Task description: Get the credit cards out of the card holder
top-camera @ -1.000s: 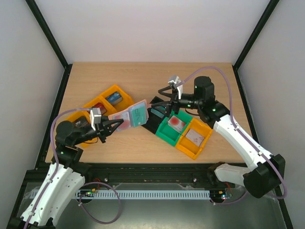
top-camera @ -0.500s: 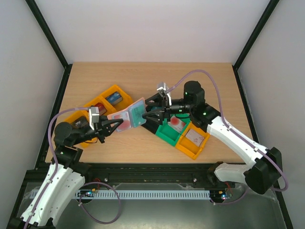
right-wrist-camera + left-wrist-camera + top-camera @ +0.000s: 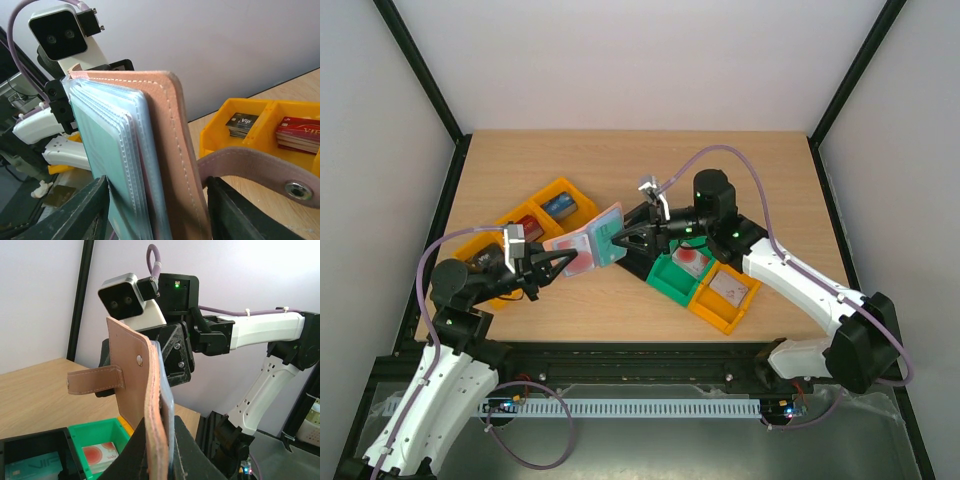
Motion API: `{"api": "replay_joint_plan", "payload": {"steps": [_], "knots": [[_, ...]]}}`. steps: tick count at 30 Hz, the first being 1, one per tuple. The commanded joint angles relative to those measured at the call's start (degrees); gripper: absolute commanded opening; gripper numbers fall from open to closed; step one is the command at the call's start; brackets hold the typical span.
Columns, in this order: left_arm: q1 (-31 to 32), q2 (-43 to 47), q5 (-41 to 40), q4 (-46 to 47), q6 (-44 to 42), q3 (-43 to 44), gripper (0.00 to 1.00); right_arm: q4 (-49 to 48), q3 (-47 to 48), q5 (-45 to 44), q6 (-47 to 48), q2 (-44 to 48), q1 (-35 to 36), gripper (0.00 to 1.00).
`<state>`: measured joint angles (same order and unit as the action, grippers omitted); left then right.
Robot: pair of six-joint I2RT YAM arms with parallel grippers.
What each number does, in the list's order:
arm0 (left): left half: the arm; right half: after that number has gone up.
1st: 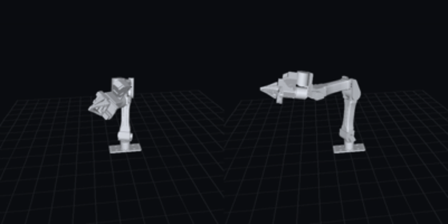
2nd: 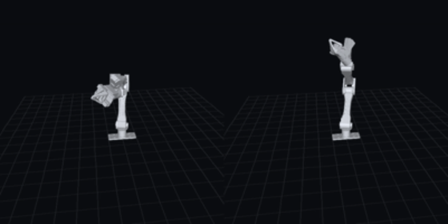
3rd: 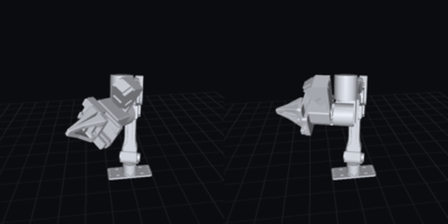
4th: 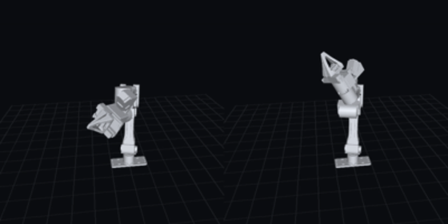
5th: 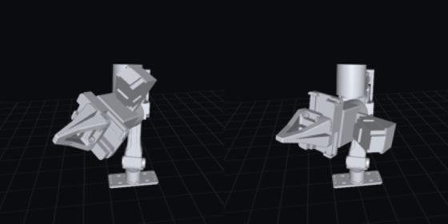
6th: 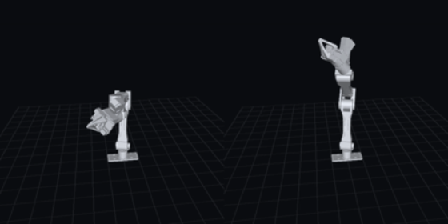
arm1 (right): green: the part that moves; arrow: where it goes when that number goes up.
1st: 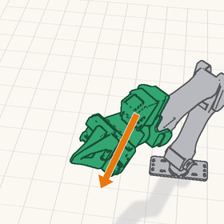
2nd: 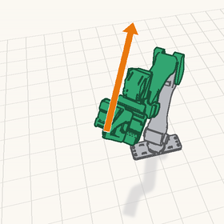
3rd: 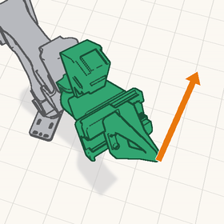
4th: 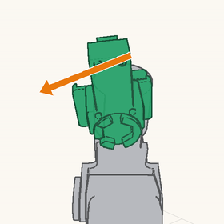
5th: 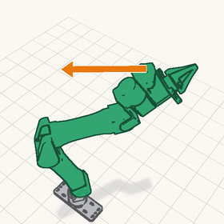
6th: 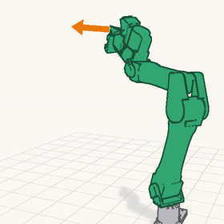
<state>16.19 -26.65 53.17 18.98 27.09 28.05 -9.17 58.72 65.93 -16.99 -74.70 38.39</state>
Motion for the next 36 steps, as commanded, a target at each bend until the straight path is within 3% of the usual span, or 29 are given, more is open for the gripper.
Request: {"api": "replay_joint_plan", "payload": {"steps": [1, 5, 8, 12, 23, 27, 36], "knots": [[-0.1, 0.7, 1.2, 4.1, 0.3, -0.1, 0.02, -2.0, -0.1, 1.4, -0.2, 0.2, 0.5, 0.54], [-0.1, 0.7, 3.4, 4.1, -1.5, 0.5, 0.02, 14.5, 4.4, -2.1, 14.4, 1.2, 0.4, 0.78], [0.3, 0.8, 6.4, -1.1, -8.6, 1.8, 0.02, 17.2, 5.3, -6.1, 18.8, 3.2, 0.4, 0.89], [0.6, 1.0, 7.1, -8.5, -17.7, 3.7, 0.02, 19.5, 6.6, -8.4, 20.5, 3.3, 0.4, 0.94], [0.8, 1.3, 8.5, -4.5, -14.1, 2.8, 0.02, 22.1, 7.3, -4.4, 22.7, 3.2, 0.4, 0.98], [0.7, 1.4, 6.7, -2.1, -11.0, 2.0, 0.02, 15.2, 5.8, 0.3, 16.3, 3.1, 0.5, 0.90], [0.7, 0.7, 1.5, -0.7, -6.0, 0.4, 0.02, 10.1, 4.2, 5.4, 10.9, 2.2, 0.8, 0.32]]}}
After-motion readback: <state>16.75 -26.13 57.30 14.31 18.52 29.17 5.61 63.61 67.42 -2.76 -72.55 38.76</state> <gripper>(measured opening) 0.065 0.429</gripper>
